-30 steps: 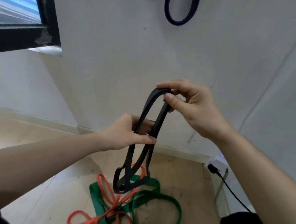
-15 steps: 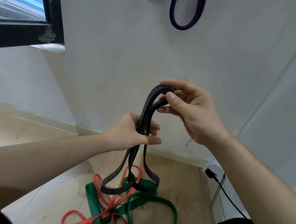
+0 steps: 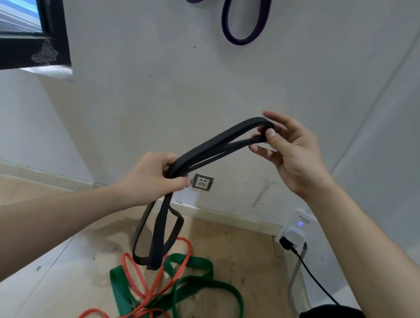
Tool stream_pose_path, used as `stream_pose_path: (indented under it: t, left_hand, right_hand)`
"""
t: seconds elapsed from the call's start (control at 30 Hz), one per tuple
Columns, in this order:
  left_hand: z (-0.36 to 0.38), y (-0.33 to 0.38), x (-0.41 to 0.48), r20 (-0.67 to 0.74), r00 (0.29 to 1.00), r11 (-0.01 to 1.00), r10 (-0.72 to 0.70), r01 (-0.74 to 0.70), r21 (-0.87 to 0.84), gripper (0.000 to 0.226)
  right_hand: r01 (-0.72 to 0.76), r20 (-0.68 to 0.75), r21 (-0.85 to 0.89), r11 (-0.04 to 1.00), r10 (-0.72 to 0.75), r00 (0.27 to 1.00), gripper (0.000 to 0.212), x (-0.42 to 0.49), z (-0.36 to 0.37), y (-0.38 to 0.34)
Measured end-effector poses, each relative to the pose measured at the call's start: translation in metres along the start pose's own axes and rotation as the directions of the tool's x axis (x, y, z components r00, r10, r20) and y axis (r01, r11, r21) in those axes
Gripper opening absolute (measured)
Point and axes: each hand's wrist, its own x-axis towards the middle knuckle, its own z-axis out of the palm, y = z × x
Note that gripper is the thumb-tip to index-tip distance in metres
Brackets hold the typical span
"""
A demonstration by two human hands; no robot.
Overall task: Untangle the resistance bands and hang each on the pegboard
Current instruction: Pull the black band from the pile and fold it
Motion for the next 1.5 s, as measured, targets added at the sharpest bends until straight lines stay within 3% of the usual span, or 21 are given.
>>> stream_pose_path:
  t: [0.1,0.23,0.37,0.43,0.57,0.67,0.73,0.83,0.93,1.17,1.5]
  left_hand:
    - [-0.001,-0.003,0.006,-0.119,0.993,0.998,0.006,0.001,0.062,0.022]
    - [-0.008,0.0,0.011,-0.163,0.985,0.992,0.049,-0.029,0.124,0.018]
    - [-0.017,0.004,0.01,-0.095,0.994,0.994,0.058,-0.049,0.093,0.007]
    - [-0.019,0.007,0.01,-0.041,0.998,0.993,0.053,-0.048,0.108,0.014]
    - [-0.015,0.015,0.005,0.079,0.996,0.968,0.036,-0.055,0.245,0.016]
    - [-0.012,0.021,0.001,0.097,0.994,0.95,0.05,-0.077,0.302,0.021]
    - [-0.012,0.023,0.001,0.11,0.993,0.948,0.047,-0.079,0.307,0.021]
    - [-0.014,0.026,0.002,0.089,0.995,0.949,0.034,-0.06,0.308,0.037]
    - [-0.017,0.024,0.002,0.09,0.995,0.948,0.032,-0.059,0.313,0.047]
    - [-0.012,0.018,-0.005,0.287,0.958,0.999,0.015,-0.027,0.038,0.021]
    - [-0.008,0.024,-0.005,0.244,0.969,0.972,-0.046,0.1,-0.213,0.013]
  right_hand:
    - [-0.094,0.004,-0.066,0.993,0.095,0.995,0.031,0.001,-0.013,0.01]
    - [-0.233,0.026,-0.24,0.943,0.246,0.969,0.028,0.001,-0.028,0.027]
    - [-0.252,0.149,-0.696,0.672,0.479,0.865,0.025,-0.004,-0.041,0.046]
    - [-0.18,0.171,-0.809,0.559,0.518,0.838,0.04,-0.006,-0.036,0.046]
    - [-0.016,0.27,-0.772,0.635,0.351,0.897,0.067,-0.01,0.001,0.032]
    - [0.102,0.396,-0.776,0.622,0.355,0.847,0.075,-0.016,0.039,0.033]
    - [0.165,0.446,-0.783,0.6,0.356,0.822,0.065,-0.019,0.056,0.041]
    - [0.184,0.451,-0.78,0.598,0.332,0.829,0.025,-0.018,0.065,0.045]
    - [0.134,0.418,-0.768,0.627,0.332,0.846,0.02,-0.015,0.062,0.036]
    - [0.166,0.425,-0.679,0.715,0.199,0.883,0.019,-0.015,0.055,0.011]
    - [0.109,0.265,-0.447,0.888,0.016,0.964,0.008,-0.009,0.028,0.004]
